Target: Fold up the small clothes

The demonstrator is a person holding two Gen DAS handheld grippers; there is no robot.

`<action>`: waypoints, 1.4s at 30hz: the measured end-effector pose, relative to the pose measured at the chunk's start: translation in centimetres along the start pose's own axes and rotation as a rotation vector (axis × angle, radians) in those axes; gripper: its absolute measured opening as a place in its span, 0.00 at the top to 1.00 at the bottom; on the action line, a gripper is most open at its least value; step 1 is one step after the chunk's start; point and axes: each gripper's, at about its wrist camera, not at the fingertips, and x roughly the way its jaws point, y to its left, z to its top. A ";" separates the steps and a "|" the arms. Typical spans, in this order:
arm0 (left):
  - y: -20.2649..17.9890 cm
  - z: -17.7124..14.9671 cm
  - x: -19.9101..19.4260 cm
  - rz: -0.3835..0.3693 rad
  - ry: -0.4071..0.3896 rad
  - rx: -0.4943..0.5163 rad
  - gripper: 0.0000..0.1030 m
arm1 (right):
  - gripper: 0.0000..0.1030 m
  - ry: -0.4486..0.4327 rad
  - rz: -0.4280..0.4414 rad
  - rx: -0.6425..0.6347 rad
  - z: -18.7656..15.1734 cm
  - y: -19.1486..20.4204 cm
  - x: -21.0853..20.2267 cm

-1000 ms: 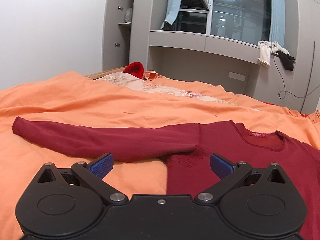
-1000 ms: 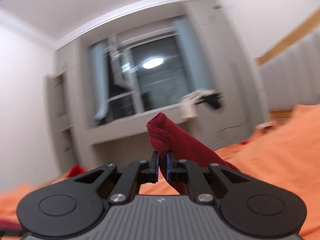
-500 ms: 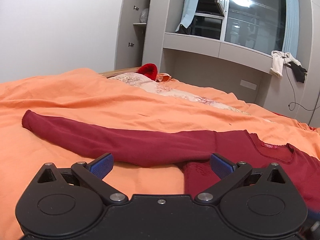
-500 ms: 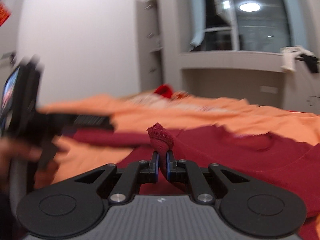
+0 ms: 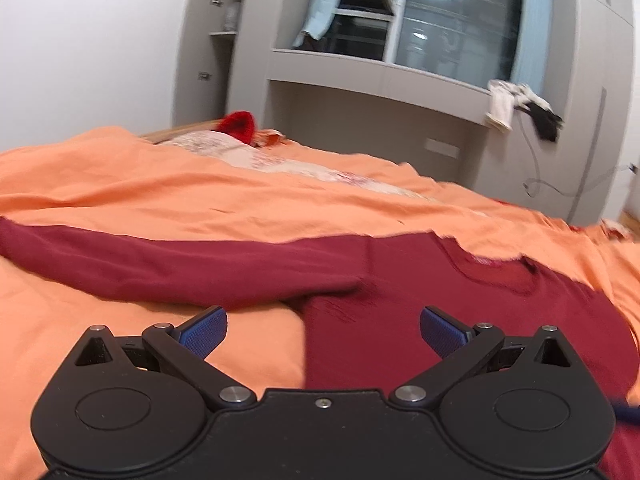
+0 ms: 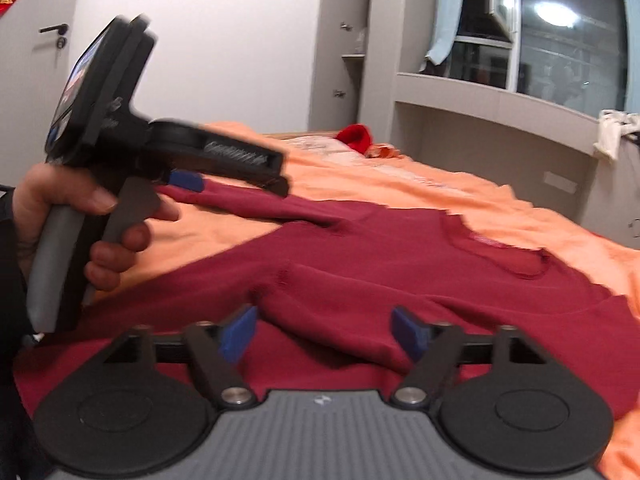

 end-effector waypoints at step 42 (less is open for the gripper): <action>-4.4 -3.3 2.4 -0.095 0.162 0.195 0.00 | 0.94 0.116 -0.579 0.167 -7.2 -18.1 -2.1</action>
